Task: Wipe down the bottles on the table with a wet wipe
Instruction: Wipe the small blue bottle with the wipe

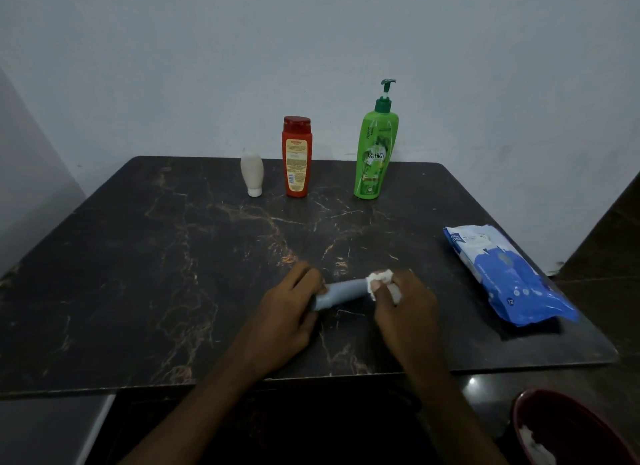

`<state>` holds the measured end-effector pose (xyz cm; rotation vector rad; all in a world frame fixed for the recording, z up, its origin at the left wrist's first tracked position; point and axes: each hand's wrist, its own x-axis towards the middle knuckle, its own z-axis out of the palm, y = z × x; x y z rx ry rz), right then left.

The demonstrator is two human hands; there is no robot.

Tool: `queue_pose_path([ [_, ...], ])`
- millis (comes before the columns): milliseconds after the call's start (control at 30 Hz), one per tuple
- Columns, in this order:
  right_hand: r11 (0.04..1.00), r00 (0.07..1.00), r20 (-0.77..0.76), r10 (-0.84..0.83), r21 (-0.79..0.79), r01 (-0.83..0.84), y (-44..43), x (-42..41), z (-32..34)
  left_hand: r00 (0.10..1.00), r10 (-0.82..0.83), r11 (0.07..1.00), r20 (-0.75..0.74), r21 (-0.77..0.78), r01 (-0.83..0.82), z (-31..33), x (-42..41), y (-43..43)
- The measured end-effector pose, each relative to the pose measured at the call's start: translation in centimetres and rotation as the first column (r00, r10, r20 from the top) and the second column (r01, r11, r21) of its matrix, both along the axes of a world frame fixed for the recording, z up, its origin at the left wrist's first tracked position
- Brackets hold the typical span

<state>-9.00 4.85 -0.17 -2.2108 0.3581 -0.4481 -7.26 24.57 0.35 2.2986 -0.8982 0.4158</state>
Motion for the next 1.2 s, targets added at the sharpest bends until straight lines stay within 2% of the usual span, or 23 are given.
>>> queue_pose_path([
  [67,0.999,0.999,-0.039,0.006,0.053,-0.004,-0.5,0.2,-0.1,1.0,0.008,1.0,0.003,-0.002,-0.008,0.0,0.0,-0.1],
  [133,0.996,1.0,-0.007,0.012,0.088,-0.012,0.0,-0.4,0.3,1.0,0.009,1.0,0.009,-0.005,-0.009,0.0,0.1,-0.1],
  [233,0.993,0.972,0.212,0.103,0.028,-0.111,1.9,-1.9,0.9,1.0,-0.016,1.0,-0.01,-0.026,0.016,-0.2,0.4,0.0],
  [300,0.99,0.953,0.268,0.138,-0.026,-0.136,2.4,-2.3,0.7,0.999,-0.024,0.998,-0.038,-0.053,0.022,-0.3,0.6,0.2],
  [567,0.997,0.991,0.116,0.071,0.021,-0.074,-0.1,-1.3,-0.4,0.992,-0.06,0.996,-0.109,-0.071,0.053,-0.3,0.8,0.3],
  [633,0.998,0.983,0.181,0.04,0.03,-0.047,0.5,-1.7,-0.6,0.99,-0.073,0.995,-0.118,-0.07,0.065,-0.2,0.7,0.4],
  [733,0.996,0.956,0.28,0.085,0.002,-0.089,1.1,-2.2,-1.0,0.989,-0.085,0.994,-0.118,-0.078,0.076,-0.2,0.6,0.2],
  [900,0.976,0.92,0.325,0.217,-0.058,-0.21,3.0,-2.7,-1.3,0.992,-0.017,0.994,-0.126,-0.106,0.004,-0.8,1.1,0.0],
  [1033,0.957,0.915,0.288,0.284,-0.149,-0.25,3.8,-2.4,-1.7,0.989,0.024,0.995,-0.143,-0.093,-0.038,-1.2,1.5,0.2],
  [1100,0.973,0.947,0.237,0.218,-0.123,-0.193,2.9,-1.8,-1.6,0.989,0.026,0.996,-0.147,-0.081,-0.039,-1.2,1.6,0.3],
  [1200,0.997,0.995,0.082,0.062,-0.057,-0.058,0.5,-0.4,-0.6,0.988,0.009,0.995,-0.153,-0.097,-0.024,-1.1,1.7,0.3],
])
